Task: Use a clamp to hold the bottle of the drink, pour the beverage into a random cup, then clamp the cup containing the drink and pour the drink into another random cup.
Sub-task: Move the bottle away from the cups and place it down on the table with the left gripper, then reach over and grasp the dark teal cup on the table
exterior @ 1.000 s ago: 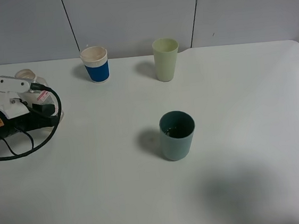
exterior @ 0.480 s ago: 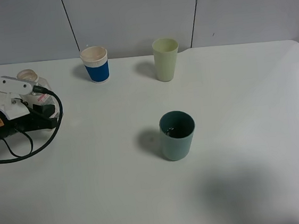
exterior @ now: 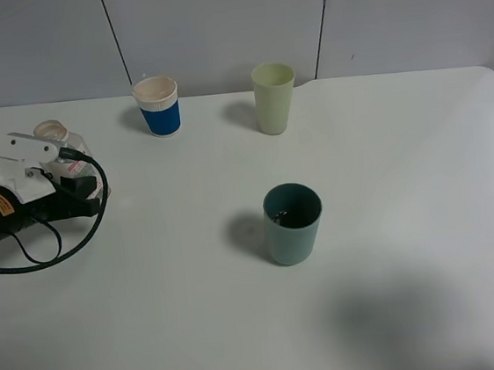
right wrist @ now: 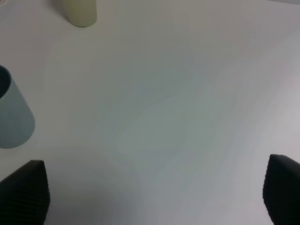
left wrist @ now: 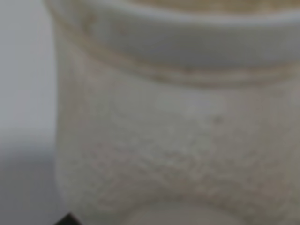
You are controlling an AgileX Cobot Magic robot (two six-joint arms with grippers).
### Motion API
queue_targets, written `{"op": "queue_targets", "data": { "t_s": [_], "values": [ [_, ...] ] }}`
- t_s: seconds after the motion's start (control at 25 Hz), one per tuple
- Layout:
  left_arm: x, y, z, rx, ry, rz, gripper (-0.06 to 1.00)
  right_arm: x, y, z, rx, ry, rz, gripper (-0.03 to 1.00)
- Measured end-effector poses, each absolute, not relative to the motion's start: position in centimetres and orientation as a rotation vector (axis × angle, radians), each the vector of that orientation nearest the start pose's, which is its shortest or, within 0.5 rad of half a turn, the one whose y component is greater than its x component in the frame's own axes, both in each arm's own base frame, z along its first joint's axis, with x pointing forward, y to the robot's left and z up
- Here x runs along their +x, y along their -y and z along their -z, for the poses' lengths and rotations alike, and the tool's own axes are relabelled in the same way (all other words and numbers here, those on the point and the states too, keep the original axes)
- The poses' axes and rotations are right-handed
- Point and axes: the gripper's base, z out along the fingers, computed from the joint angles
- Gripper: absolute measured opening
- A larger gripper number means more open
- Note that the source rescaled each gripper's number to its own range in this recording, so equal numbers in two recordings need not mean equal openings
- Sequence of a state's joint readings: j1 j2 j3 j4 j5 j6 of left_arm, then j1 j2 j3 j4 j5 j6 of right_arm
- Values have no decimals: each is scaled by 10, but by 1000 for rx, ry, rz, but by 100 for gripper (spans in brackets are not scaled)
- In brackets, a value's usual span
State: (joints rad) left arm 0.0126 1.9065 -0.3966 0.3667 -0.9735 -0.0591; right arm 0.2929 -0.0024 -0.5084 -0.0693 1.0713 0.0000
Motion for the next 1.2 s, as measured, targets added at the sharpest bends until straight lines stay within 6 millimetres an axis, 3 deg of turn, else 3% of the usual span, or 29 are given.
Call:
{"op": "queue_targets", "data": {
  "t_s": [0.44, 0.52, 0.56, 0.72, 0.76, 0.88, 1.2],
  "values": [
    [266, 23, -92, 330, -2008, 202, 1, -5, 7, -279, -294, -2022, -100, 74],
    [266, 23, -92, 330, -2008, 202, 5, -5, 7, -279, -294, -2022, -100, 74],
    [266, 23, -92, 330, -2008, 202, 14, -5, 7, -279, -294, -2022, -100, 74],
    [265, 23, -91, 326, -2015, 203, 67, -5, 7, -279, -294, -2022, -100, 74],
    [265, 23, -91, 323, -2017, 204, 74, -5, 7, -279, -294, -2022, -100, 74],
    [261, 23, -92, 318, -2022, 208, 82, -5, 7, -279, -294, -2022, -100, 74],
    [244, 23, -107, 283, -1996, 215, 84, -5, 7, -279, -294, -2022, -100, 74]
  ]
}}
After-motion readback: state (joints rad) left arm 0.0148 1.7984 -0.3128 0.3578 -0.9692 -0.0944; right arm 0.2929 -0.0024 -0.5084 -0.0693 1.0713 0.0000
